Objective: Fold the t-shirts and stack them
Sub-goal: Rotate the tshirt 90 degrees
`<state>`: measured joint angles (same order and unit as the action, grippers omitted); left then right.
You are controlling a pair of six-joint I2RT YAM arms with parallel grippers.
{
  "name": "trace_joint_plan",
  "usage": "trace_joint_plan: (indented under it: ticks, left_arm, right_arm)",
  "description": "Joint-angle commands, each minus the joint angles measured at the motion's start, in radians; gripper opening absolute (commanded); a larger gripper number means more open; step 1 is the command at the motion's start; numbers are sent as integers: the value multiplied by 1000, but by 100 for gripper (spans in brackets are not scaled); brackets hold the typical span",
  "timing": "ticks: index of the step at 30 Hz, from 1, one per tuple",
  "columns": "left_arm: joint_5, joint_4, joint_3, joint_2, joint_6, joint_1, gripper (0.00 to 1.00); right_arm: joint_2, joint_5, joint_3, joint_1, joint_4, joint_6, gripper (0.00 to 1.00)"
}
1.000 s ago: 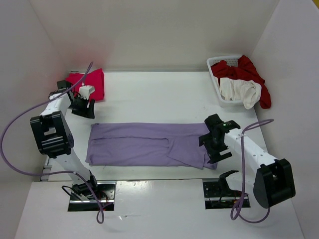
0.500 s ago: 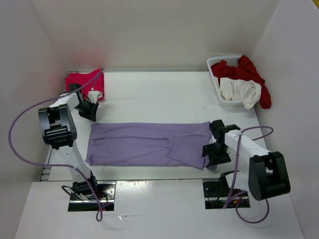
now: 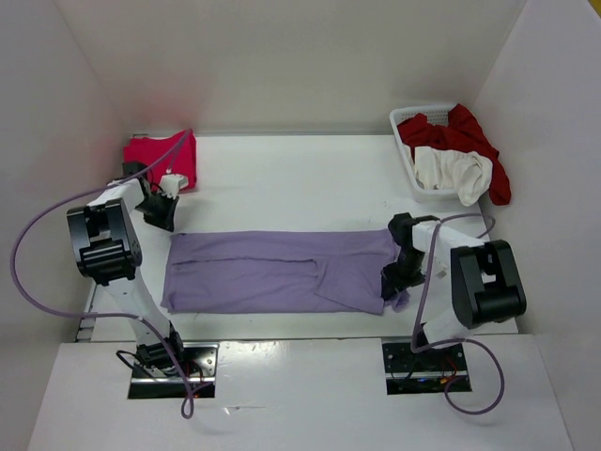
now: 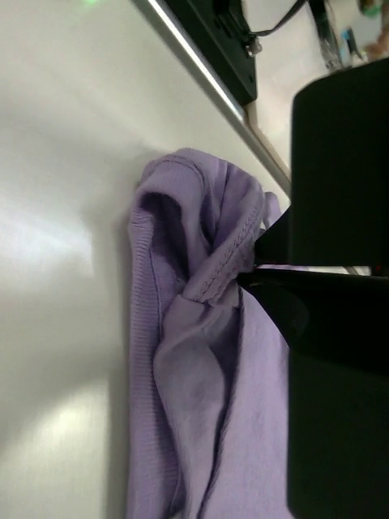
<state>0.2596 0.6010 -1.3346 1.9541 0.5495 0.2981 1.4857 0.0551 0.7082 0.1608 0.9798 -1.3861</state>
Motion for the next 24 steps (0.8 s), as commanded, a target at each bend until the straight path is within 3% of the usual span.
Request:
trace_joint_plan:
  ticks: [1,7,14,18,22,23,24]
  left_arm:
    - [-33,82,58,9,24,42,7]
    - [-13,143,100,-38,43,111,7]
    - [35,298,81,-124,89,182,43]
    - [26,377,37,-144,130,182,48]
    - [39,494,-61,-132,139,182,51]
    - [40,508,-83,-132,139,182,52]
    - [40,519,-103,-121,139,182,52]
  right_arm:
    - [92,-167,120,-1,-139,110,0]
    - [221,-199,347,8,-248,254,0]
    - [502,-251,689,121,-313,442,0]
    - [645,-276,905,163,-332,503,0]
    - [752,-155,1025,118,-475,582,0]
    - [792,-172,1090,118,-454,635,0]
    - [893,-196,1266,118,-382,671,0]
